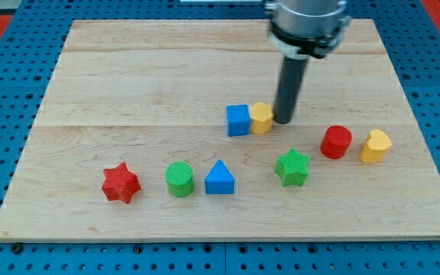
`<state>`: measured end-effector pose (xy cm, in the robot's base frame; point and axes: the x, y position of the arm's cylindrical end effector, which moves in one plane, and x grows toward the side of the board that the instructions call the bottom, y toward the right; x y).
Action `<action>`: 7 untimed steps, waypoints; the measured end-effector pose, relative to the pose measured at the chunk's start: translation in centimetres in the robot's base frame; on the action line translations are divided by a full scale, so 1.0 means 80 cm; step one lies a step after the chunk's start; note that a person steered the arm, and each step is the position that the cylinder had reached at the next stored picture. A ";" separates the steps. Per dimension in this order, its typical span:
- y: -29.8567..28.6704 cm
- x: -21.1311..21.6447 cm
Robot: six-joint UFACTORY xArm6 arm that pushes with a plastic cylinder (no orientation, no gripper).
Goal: Push the hexagon and cube to the center left side of the board
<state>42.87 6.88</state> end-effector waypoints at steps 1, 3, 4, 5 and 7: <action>-0.069 -0.002; -0.088 0.005; -0.089 0.018; -0.149 0.018; -0.210 0.018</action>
<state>44.32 -9.91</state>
